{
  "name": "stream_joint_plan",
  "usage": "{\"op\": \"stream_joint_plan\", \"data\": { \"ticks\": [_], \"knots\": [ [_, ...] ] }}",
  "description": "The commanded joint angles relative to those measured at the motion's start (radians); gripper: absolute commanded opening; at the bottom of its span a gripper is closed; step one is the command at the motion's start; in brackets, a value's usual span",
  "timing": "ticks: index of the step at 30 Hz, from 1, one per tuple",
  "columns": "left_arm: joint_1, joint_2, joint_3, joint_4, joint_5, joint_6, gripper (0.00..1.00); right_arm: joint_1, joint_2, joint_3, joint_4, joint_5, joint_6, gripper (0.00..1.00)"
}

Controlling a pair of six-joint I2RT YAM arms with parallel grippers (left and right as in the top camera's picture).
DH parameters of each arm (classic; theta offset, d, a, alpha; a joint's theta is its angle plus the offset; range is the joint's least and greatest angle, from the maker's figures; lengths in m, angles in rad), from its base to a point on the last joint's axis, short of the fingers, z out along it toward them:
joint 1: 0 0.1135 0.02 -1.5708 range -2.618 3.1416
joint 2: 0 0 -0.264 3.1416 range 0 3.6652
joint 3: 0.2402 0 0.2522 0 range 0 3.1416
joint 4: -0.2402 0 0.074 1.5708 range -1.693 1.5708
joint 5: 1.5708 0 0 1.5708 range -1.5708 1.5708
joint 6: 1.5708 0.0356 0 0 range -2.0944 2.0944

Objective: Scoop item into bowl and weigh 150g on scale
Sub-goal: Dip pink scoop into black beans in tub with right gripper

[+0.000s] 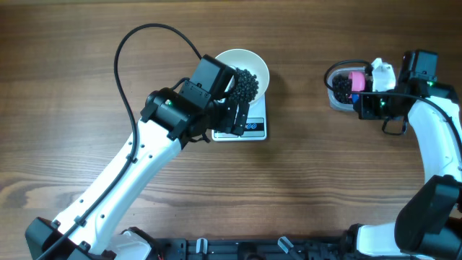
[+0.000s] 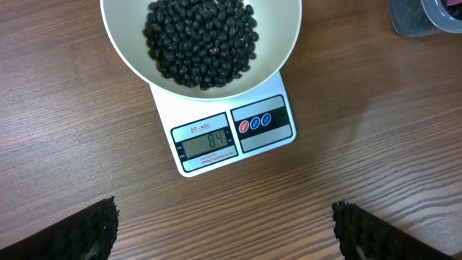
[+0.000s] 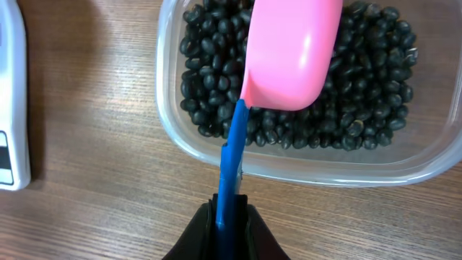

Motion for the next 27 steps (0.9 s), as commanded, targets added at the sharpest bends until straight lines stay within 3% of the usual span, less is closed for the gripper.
{"op": "stream_joint_plan", "data": {
  "ticks": [1,15,20,27],
  "knots": [
    [-0.003,-0.013,0.016,0.0,-0.01,0.013,1.0,0.003,0.022,-0.002,-0.014,-0.088,-0.063,0.04],
    [-0.003,-0.013,0.016,0.0,-0.01,0.013,1.0,-0.03,0.022,-0.002,-0.045,-0.095,-0.098,0.04],
    [-0.003,-0.013,0.016,0.0,-0.01,0.013,1.0,-0.078,0.022,-0.002,-0.053,-0.245,-0.118,0.04],
    [-0.003,-0.013,0.016,0.0,-0.01,0.013,1.0,-0.082,0.022,-0.002,-0.087,-0.251,-0.114,0.04]
  ]
}}
